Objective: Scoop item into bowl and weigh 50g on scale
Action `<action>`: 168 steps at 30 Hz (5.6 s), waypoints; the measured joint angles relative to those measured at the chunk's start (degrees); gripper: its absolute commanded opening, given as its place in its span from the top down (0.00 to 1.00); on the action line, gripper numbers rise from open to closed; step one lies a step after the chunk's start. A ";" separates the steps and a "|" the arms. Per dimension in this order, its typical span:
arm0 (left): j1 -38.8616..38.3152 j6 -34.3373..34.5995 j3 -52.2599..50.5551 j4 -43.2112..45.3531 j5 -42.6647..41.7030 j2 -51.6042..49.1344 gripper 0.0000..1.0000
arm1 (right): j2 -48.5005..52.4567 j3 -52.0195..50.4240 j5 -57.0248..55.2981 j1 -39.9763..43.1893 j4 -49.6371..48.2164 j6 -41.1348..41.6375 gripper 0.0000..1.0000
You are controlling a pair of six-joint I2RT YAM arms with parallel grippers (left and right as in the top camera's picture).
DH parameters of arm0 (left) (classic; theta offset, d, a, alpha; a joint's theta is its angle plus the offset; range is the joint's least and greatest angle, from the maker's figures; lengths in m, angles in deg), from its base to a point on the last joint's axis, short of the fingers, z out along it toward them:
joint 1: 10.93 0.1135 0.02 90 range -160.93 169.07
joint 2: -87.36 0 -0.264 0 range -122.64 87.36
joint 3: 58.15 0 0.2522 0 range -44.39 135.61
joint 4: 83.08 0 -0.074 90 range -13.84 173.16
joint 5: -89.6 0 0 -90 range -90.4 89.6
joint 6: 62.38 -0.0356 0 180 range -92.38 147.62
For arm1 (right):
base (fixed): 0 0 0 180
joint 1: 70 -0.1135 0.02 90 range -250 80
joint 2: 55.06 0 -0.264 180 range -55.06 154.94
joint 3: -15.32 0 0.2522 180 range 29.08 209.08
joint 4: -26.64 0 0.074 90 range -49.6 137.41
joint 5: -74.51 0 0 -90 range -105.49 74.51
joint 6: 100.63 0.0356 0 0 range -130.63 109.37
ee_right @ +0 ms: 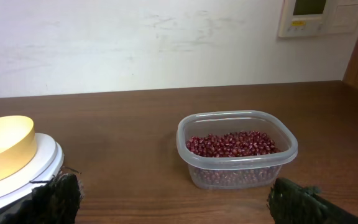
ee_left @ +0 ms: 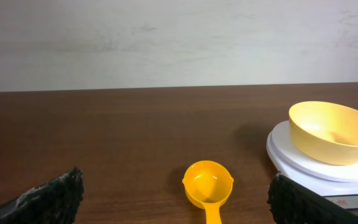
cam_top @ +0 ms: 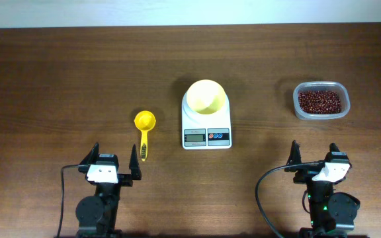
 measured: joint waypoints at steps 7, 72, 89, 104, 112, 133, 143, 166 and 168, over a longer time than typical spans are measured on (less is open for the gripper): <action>0.00 0.02 0.00 -0.02 0.00 0.00 0.01 | 0.00 0.00 0.00 0.00 0.00 0.00 0.01; 0.00 0.02 0.00 -0.02 0.00 0.00 0.02 | 0.00 0.00 0.00 0.00 0.00 -0.02 0.01; 0.00 0.02 0.00 -0.02 0.00 0.00 0.01 | 0.00 0.00 0.02 0.00 0.00 0.02 0.01; 0.00 1.25 1.03 -2.32 0.02 -4.22 0.01 | 0.00 0.00 0.00 0.00 0.00 0.04 0.01; 0.00 1.31 5.92 -3.19 0.02 -11.54 0.01 | 0.00 0.00 0.00 0.00 0.02 0.02 0.01; 0.09 0.74 51.21 -27.17 0.07 -68.11 0.01 | -0.15 0.00 -0.42 -0.02 0.07 0.04 0.01; 0.09 0.42 72.54 -42.86 0.44 -94.71 0.01 | -0.17 0.00 -0.42 -0.02 0.04 0.00 0.01; 0.09 0.42 72.57 -40.37 -1.73 -108.78 0.02 | -0.17 0.00 -0.42 -0.02 0.07 0.00 0.01; 0.09 0.42 72.65 -39.76 -1.73 -109.37 0.01 | -0.17 0.00 -0.42 -0.02 0.07 0.02 0.01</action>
